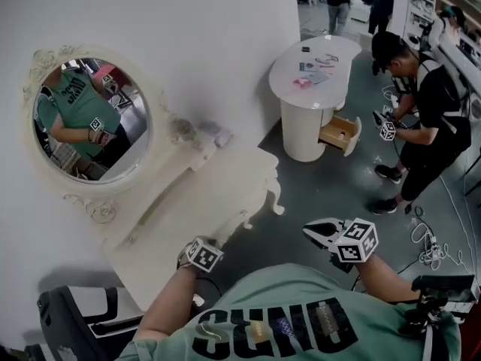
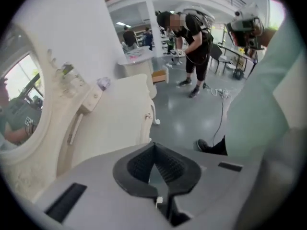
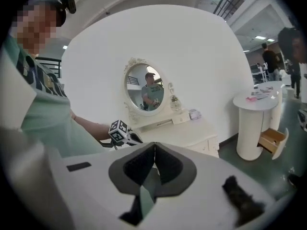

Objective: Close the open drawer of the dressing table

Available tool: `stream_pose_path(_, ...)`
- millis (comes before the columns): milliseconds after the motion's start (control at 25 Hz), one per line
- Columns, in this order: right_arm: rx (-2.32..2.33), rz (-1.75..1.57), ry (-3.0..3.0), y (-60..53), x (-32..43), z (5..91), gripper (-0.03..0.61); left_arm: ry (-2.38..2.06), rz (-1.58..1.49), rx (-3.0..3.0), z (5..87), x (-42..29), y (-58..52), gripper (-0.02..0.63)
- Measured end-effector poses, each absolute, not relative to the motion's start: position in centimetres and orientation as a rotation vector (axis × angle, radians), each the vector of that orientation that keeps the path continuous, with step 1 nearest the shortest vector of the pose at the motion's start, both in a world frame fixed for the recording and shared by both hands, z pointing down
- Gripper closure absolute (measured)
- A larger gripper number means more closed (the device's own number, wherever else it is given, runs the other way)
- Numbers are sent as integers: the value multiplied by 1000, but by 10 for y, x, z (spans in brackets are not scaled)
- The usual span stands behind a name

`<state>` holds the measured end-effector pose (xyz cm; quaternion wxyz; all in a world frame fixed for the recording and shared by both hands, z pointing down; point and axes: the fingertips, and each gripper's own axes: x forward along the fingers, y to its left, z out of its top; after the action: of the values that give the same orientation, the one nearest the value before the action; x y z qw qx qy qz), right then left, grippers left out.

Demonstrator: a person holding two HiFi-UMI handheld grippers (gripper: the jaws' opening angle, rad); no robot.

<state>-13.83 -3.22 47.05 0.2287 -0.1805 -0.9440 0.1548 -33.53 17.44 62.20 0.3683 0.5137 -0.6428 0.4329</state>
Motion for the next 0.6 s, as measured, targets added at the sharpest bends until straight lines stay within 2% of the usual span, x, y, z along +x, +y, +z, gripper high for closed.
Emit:
stream_pose_path(200, -559, 389, -2597, 21, -213, 450, 567, -1861, 810, 1270, 583, -390, 250, 606)
stream_pose_path(360, -660, 348, -2573, 66, -274, 436, 566, -1969, 687, 1277, 561, -418, 294, 606)
stream_pose_path(600, -819, 266, -2489, 115, -326, 426, 568, -2137, 431, 1230, 521, -446, 326, 606)
